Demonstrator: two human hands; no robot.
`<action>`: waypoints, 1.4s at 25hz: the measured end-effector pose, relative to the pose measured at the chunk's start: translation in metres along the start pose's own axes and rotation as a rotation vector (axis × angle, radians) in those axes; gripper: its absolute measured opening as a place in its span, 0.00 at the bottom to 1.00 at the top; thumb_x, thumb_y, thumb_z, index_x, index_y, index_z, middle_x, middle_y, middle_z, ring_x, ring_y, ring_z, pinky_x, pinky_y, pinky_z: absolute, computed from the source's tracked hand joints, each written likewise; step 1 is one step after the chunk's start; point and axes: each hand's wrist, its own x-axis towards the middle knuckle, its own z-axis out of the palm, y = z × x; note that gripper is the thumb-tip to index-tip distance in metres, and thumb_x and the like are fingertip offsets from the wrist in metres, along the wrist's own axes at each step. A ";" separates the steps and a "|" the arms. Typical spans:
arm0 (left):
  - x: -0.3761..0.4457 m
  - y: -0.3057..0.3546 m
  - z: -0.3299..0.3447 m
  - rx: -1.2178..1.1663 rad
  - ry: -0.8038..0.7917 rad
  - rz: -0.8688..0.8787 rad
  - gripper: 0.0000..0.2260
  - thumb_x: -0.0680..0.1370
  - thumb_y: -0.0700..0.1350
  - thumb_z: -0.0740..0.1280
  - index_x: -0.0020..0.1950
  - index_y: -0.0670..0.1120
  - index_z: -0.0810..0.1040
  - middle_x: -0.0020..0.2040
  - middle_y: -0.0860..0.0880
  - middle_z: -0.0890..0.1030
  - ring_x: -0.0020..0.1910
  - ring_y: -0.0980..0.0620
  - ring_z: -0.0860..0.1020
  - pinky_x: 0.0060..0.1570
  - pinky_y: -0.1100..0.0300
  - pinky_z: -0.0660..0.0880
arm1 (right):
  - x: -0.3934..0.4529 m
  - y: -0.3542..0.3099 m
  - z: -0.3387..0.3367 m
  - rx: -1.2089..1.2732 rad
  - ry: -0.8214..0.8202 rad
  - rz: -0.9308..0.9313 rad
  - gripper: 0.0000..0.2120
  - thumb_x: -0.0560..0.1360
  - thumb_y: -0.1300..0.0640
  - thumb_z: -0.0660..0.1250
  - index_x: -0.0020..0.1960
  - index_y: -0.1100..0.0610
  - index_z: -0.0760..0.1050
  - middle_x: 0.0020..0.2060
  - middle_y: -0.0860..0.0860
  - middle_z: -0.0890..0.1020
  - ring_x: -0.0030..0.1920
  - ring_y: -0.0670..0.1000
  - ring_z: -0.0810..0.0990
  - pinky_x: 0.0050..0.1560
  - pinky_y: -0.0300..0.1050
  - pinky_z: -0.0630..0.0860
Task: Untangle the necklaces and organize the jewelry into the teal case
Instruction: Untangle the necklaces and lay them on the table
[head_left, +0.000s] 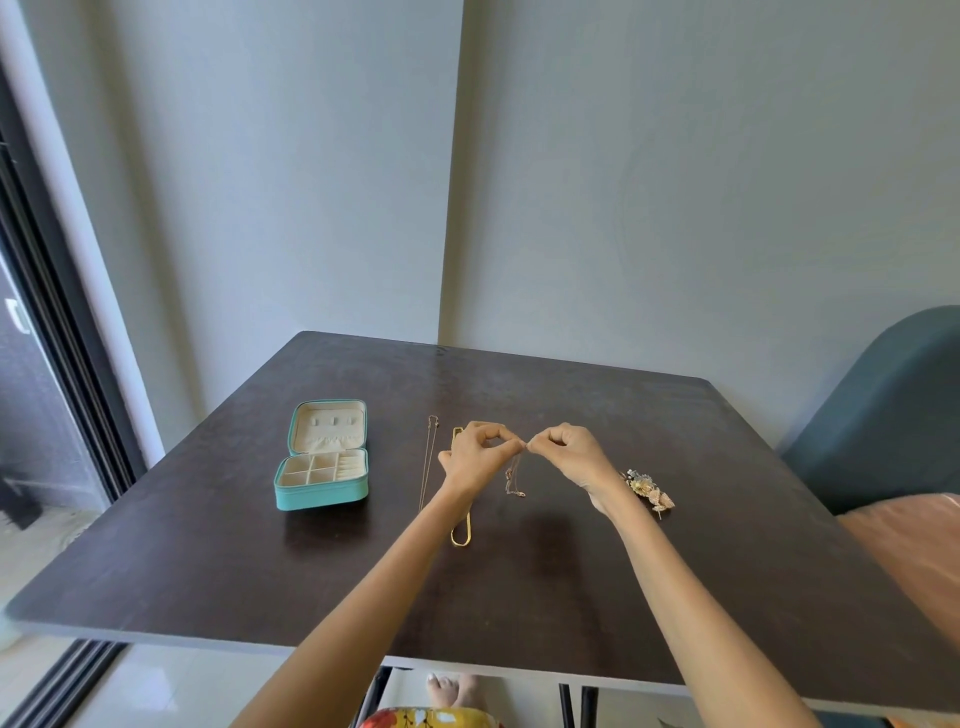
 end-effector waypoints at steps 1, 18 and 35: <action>0.000 -0.001 0.001 -0.017 -0.019 -0.006 0.09 0.73 0.50 0.68 0.33 0.58 0.78 0.57 0.55 0.77 0.59 0.56 0.71 0.60 0.49 0.54 | 0.000 0.000 -0.001 -0.012 -0.010 -0.007 0.06 0.72 0.54 0.68 0.39 0.53 0.82 0.40 0.43 0.77 0.44 0.42 0.75 0.44 0.36 0.69; 0.004 -0.002 -0.008 0.127 -0.120 0.081 0.08 0.74 0.48 0.67 0.33 0.55 0.76 0.42 0.57 0.77 0.48 0.56 0.74 0.57 0.51 0.55 | 0.000 -0.001 0.013 0.201 0.081 0.160 0.10 0.75 0.56 0.64 0.37 0.54 0.81 0.37 0.44 0.80 0.47 0.45 0.74 0.46 0.41 0.67; 0.002 0.002 -0.010 -0.008 -0.108 0.036 0.06 0.73 0.53 0.70 0.36 0.56 0.81 0.40 0.60 0.80 0.53 0.51 0.77 0.65 0.42 0.62 | -0.005 0.007 0.008 0.114 0.108 -0.166 0.09 0.73 0.59 0.70 0.37 0.47 0.80 0.42 0.45 0.76 0.42 0.41 0.73 0.41 0.24 0.67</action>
